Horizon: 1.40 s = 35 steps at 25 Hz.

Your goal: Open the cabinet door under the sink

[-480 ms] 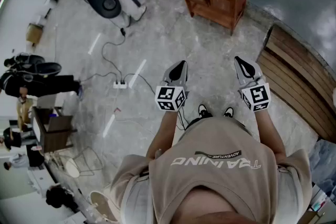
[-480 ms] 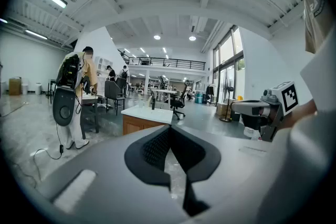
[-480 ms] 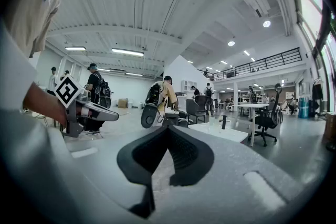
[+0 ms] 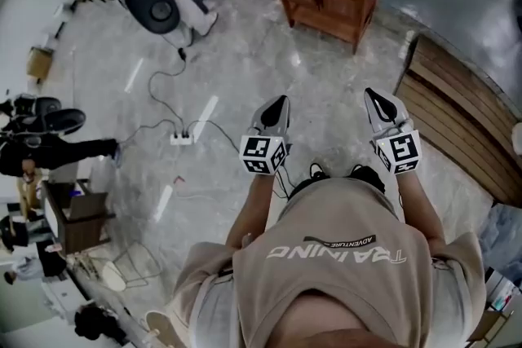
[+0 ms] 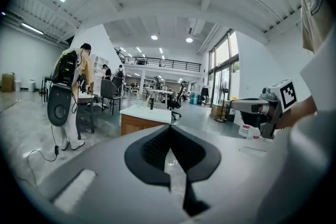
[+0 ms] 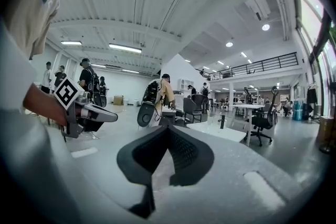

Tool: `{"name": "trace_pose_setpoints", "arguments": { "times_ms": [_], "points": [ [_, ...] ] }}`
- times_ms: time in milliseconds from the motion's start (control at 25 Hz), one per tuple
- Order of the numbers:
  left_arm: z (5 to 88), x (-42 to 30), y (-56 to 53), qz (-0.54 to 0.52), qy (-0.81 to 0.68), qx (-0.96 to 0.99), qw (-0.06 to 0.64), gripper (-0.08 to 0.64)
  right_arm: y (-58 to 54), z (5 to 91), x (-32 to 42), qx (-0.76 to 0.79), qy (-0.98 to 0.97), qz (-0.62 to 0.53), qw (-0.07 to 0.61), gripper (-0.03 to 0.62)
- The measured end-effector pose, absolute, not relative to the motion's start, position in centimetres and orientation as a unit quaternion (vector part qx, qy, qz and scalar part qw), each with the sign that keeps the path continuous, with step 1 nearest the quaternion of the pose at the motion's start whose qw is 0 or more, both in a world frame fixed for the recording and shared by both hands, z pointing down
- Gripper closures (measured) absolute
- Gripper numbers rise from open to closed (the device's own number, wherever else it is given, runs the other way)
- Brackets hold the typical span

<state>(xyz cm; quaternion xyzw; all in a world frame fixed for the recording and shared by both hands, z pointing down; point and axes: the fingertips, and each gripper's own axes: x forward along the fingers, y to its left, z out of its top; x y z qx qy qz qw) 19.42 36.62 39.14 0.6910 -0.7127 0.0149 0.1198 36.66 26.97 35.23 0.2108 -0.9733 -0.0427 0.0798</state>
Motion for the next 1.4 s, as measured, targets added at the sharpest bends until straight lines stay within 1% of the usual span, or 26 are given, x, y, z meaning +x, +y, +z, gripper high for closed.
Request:
{"name": "trace_pose_setpoints", "arguments": {
  "times_ms": [240, 520, 680, 880, 1040, 1160, 1240, 1400],
  "points": [
    [41.9, 18.4, 36.9, 0.016, -0.703, 0.695, 0.152, 0.545, 27.6, 36.8, 36.2, 0.220, -0.969, -0.032, 0.108, 0.591],
    [43.2, 17.3, 36.1, 0.012, -0.708, 0.685, 0.169, 0.544, 26.4, 37.6, 34.2, 0.203, -0.971, -0.032, 0.124, 0.591],
    [43.8, 16.6, 35.0, 0.020, -0.715, 0.675, 0.181, 0.544, 24.4, 38.3, 32.2, 0.188, -0.974, -0.020, 0.122, 0.591],
    [43.6, 14.8, 33.4, 0.041, -0.723, 0.663, 0.187, 0.543, 21.0, 40.2, 30.4, 0.184, -0.976, 0.039, 0.108, 0.591],
    [43.5, 12.9, 30.2, 0.059, -0.724, 0.661, 0.189, 0.543, 17.6, 39.7, 28.4, 0.175, -0.980, 0.023, 0.095, 0.591],
    [43.3, 13.3, 26.4, 0.059, -0.716, 0.669, 0.190, 0.544, 14.6, 40.3, 28.0, 0.172, -0.980, 0.034, 0.094, 0.591],
    [42.7, 14.2, 23.8, 0.046, -0.708, 0.679, 0.189, 0.543, 12.1, 40.7, 28.2, 0.178, -0.978, 0.061, 0.087, 0.591],
    [41.9, 13.4, 20.6, 0.010, -0.711, 0.676, 0.193, 0.543, 8.3, 40.9, 27.0, 0.174, -0.979, 0.052, 0.092, 0.591]
  ]
}}
